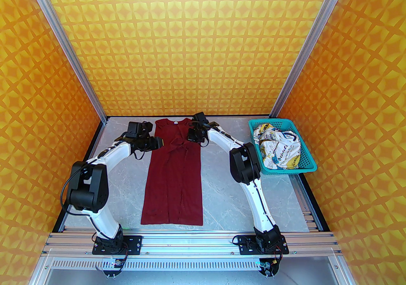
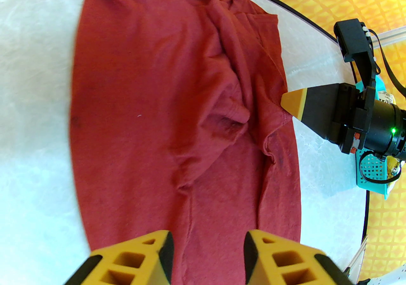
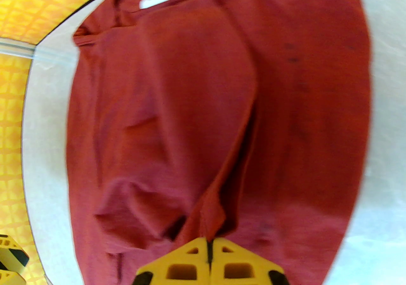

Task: Fold and stack the mixed laundry pile

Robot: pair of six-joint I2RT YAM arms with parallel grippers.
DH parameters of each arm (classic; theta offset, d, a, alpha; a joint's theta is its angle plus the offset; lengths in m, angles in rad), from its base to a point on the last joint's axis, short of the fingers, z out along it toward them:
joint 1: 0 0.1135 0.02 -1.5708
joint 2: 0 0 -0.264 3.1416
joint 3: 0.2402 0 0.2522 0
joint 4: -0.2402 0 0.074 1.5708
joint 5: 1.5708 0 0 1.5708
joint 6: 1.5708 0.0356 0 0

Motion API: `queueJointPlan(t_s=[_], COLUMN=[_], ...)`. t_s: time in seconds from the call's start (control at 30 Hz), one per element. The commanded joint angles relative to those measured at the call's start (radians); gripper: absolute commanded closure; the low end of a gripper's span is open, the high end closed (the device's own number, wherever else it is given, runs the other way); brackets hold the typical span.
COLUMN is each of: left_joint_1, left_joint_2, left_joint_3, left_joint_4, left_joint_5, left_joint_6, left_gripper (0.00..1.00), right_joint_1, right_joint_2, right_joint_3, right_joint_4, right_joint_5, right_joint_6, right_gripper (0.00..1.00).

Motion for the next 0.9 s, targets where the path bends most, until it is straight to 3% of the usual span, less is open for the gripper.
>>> queueJointPlan(t_s=[0.0,0.17,0.37,0.4,0.5,0.6,0.73,0.87], left_joint_1=[0.014,0.022,0.028,0.029,0.029,0.029,0.027,-0.006], left_joint_2=[-0.053,-0.084,-0.117,-0.119,-0.136,-0.173,-0.252,-0.376], left_joint_3=[-0.045,-0.095,-0.157,-0.163,-0.179,-0.204,-0.256,-0.349], left_joint_4=[-0.007,-0.010,-0.001,-0.002,-0.011,-0.024,-0.087,-0.212], left_joint_5=[-0.015,-0.015,-0.015,-0.016,-0.023,-0.031,-0.075,-0.170], left_joint_6=[-0.001,-0.005,-0.015,-0.018,-0.026,-0.035,-0.056,-0.076], left_gripper=[0.58,0.58,0.58,0.58,0.57,0.57,0.58,0.58], right_joint_1=[0.008,0.023,0.045,0.046,0.046,0.046,0.046,0.044], right_joint_2=[0.024,0.061,0.092,0.093,0.084,0.030,-0.105,-0.360], right_joint_3=[0.016,0.014,0.024,0.028,0.055,0.065,0.001,-0.293], right_joint_4=[0.118,0.220,0.222,0.215,0.160,0.104,0.033,0.024], right_joint_5=[-0.063,-0.158,-0.209,-0.217,-0.224,-0.226,-0.226,-0.187], right_joint_6=[0.062,0.105,0.060,0.051,0.010,-0.034,-0.088,-0.102], right_gripper=[1.00,1.00,1.00,0.96,0.68,0.54,0.50,0.48])
